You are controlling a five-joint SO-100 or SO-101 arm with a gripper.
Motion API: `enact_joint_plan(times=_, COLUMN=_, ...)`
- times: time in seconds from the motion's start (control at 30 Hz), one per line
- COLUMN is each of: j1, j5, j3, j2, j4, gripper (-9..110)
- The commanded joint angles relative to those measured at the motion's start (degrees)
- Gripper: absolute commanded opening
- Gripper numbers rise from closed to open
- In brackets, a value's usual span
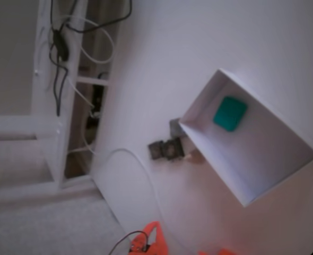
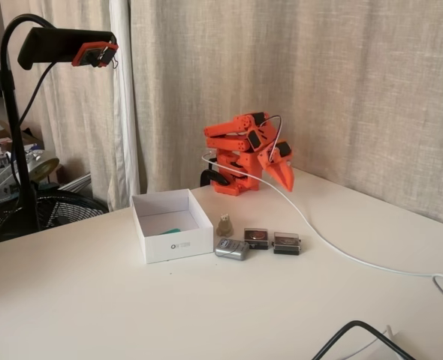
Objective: Grasp the green cube and put it in the bin.
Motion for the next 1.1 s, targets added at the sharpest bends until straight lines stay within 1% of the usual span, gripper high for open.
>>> enact_joint_plan(times=0.0, j1=0.4, j5=-0.2, j3=-1.8, j2=0.2, j4=1.7, gripper=-8)
enact_joint_plan(times=1.07, j1=0.7, j5=-0.3, j3=-2.0, j2=0.2, j4=2.7, gripper=-8)
